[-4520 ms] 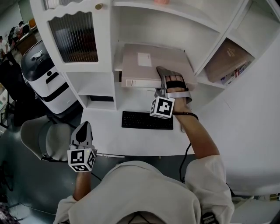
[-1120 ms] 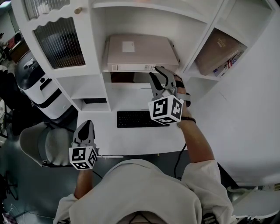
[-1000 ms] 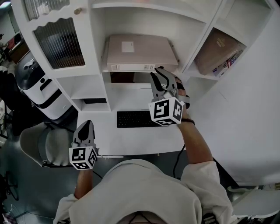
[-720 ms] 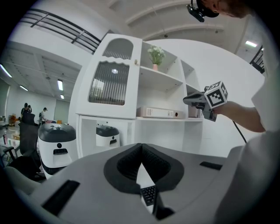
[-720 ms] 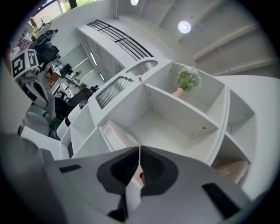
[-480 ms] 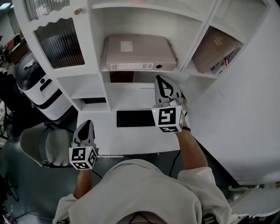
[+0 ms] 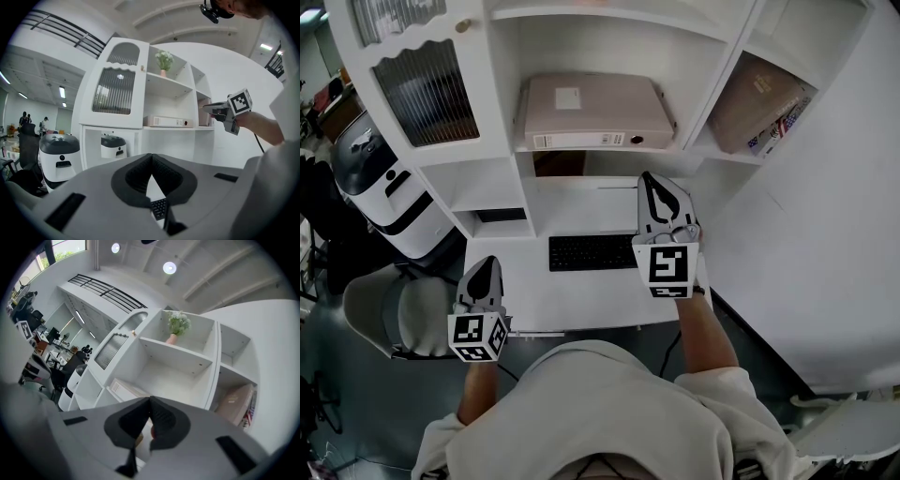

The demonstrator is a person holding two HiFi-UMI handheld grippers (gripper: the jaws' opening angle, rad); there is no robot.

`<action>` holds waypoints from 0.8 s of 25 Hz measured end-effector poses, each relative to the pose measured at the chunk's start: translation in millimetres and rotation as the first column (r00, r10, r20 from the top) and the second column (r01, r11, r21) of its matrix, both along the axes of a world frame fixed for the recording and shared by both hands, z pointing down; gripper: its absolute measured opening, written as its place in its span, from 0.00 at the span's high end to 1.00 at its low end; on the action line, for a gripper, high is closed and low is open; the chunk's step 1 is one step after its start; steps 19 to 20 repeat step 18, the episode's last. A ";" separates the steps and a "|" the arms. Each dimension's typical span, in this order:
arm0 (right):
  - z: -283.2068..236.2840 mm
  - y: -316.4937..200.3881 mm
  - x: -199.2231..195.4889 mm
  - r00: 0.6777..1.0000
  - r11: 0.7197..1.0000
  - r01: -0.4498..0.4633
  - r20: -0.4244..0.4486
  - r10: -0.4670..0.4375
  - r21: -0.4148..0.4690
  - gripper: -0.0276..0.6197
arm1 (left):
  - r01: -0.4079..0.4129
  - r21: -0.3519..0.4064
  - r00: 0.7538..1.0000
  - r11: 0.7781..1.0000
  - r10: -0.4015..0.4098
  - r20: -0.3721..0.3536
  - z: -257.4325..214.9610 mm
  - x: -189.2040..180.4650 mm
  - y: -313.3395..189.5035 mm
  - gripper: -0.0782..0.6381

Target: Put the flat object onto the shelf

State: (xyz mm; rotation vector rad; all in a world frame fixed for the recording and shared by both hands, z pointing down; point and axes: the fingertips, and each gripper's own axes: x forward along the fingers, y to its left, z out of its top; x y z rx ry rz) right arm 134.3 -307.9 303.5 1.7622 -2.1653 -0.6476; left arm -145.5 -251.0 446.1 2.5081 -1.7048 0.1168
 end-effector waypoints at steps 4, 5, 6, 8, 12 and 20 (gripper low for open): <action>0.0 9.6 3.4 0.999 1.000 0.001 0.047 -0.001 0.007 0.95 | -0.002 0.003 1.000 1.000 0.002 0.002 -1.7 1.4 0.3 0.90; 0.1 11.5 4.1 0.998 1.000 0.002 0.059 -0.003 0.009 0.95 | -0.002 0.004 1.000 1.000 0.002 0.003 -2.1 2.0 0.4 0.90; 0.3 13.2 4.9 0.997 1.000 0.003 0.072 -0.004 0.010 0.95 | -0.003 0.005 1.000 1.000 0.003 0.004 -2.4 2.5 0.6 0.90; 1.2 16.6 6.3 0.995 1.000 0.005 0.097 -0.006 0.007 0.95 | -0.005 0.006 1.000 1.000 0.005 0.007 -2.9 3.2 1.1 0.90; 5.1 21.7 8.7 0.989 1.000 0.012 0.148 -0.011 0.000 0.95 | -0.006 0.007 1.000 1.000 0.006 0.008 -3.4 3.2 0.9 0.90; 7.8 27.6 14.1 0.975 1.000 0.017 0.223 -0.014 -0.009 0.95 | -0.005 0.005 1.000 1.000 0.005 0.010 -3.3 3.9 0.7 0.90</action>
